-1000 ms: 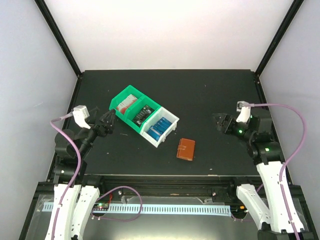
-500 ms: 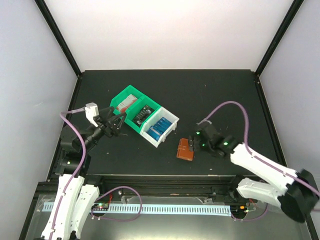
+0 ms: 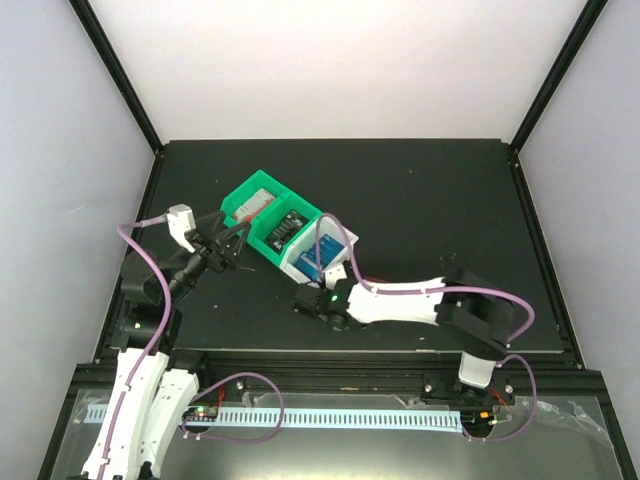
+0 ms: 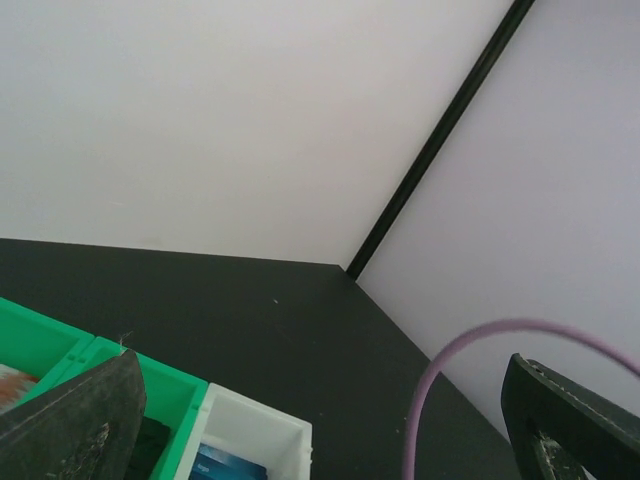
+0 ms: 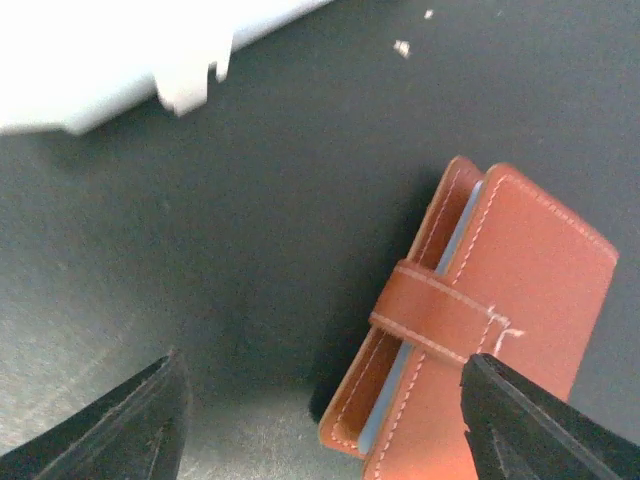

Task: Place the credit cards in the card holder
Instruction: Pick up the card holder from the center of the board.

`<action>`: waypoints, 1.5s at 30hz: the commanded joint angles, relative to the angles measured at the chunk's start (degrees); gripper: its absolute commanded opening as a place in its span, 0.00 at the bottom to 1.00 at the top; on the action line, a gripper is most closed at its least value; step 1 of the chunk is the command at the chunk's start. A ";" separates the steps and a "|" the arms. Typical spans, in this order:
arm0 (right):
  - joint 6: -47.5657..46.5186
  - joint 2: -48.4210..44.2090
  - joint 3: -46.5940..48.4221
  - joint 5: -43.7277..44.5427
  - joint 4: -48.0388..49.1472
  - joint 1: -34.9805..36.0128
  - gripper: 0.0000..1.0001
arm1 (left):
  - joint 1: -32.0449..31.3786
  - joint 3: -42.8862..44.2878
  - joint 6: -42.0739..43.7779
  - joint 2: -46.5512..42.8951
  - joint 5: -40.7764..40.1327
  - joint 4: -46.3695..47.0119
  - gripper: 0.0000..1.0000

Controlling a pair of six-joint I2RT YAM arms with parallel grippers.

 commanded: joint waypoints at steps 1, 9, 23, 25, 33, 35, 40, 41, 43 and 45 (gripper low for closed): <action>6.12 4.25 2.02 6.65 -6.75 2.59 0.73 | -0.34 0.80 0.40 -0.54 -3.36 -1.76 0.99; 11.02 8.15 1.12 11.63 -10.07 2.85 0.57 | -0.34 0.71 0.12 -0.32 -4.93 -1.88 0.99; 12.68 5.81 0.47 13.09 -11.97 2.85 0.31 | -0.29 1.51 0.64 -0.19 -5.64 -2.66 0.99; 12.93 5.67 0.52 13.32 -12.31 2.89 0.34 | -0.32 1.51 0.76 -0.17 -5.66 -2.72 0.99; 14.67 8.01 -0.64 14.01 -12.65 2.74 0.36 | -0.34 1.50 0.92 0.06 -5.87 -2.74 0.99; 15.07 8.78 -1.02 14.05 -12.54 2.76 0.35 | -0.27 1.40 0.94 0.14 -5.92 -2.82 0.99; 14.84 9.22 -1.96 13.48 -10.94 2.52 0.27 | -0.30 1.23 1.01 0.06 -6.19 -2.91 0.99; 14.69 9.03 -2.05 13.36 -10.68 2.44 0.23 | -0.28 1.31 1.09 0.04 -6.23 -2.95 0.99; 14.50 8.58 -2.24 13.37 -10.41 2.30 0.16 | -0.27 1.41 1.14 0.02 -6.21 -3.19 0.99; 14.25 7.70 -2.31 13.35 -10.27 2.26 0.10 | -0.33 1.50 1.23 0.08 -6.21 -3.36 0.99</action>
